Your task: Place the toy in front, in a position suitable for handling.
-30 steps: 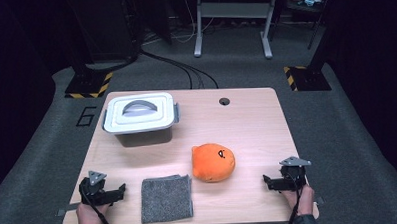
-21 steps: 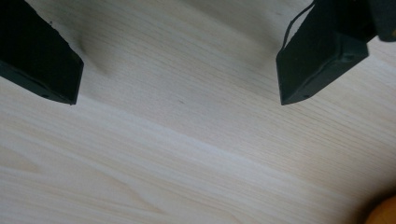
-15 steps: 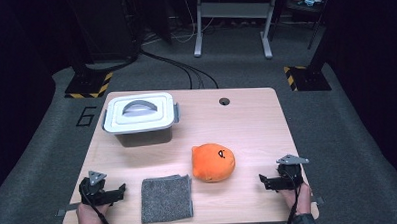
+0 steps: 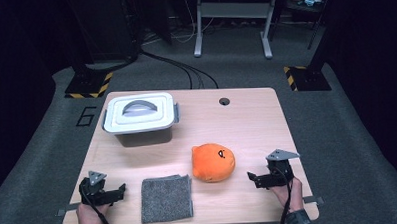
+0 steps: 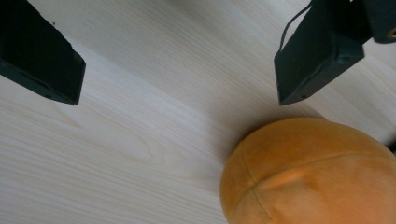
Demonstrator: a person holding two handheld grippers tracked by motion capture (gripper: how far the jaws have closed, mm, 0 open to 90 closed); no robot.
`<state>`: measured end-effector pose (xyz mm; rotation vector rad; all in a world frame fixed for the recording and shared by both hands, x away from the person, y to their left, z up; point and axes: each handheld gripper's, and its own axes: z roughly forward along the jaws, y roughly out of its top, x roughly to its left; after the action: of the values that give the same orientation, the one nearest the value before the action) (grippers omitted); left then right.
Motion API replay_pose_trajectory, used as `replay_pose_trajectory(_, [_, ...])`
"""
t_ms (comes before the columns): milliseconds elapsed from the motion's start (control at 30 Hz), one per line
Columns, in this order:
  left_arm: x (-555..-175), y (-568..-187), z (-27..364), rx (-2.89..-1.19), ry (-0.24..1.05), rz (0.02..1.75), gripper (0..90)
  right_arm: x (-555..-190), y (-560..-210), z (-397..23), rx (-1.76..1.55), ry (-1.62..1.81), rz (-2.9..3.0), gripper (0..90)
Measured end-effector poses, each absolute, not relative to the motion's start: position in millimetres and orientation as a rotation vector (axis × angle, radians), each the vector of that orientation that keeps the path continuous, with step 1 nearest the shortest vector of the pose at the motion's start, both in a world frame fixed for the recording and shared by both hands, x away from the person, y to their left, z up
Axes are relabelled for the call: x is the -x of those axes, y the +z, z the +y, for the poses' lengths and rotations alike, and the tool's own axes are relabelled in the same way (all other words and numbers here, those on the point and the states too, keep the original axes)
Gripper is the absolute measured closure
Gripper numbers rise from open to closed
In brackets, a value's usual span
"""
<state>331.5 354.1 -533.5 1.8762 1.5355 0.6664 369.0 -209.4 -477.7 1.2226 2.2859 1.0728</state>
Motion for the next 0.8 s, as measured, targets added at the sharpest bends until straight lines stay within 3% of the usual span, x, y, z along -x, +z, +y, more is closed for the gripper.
replay_pose_trajectory(800, [-331, -533, 354, -1.88, 0.667, 1.533, 0.1, -390, -456, -152, -1.024, 1.168, 2.419, 4.7])
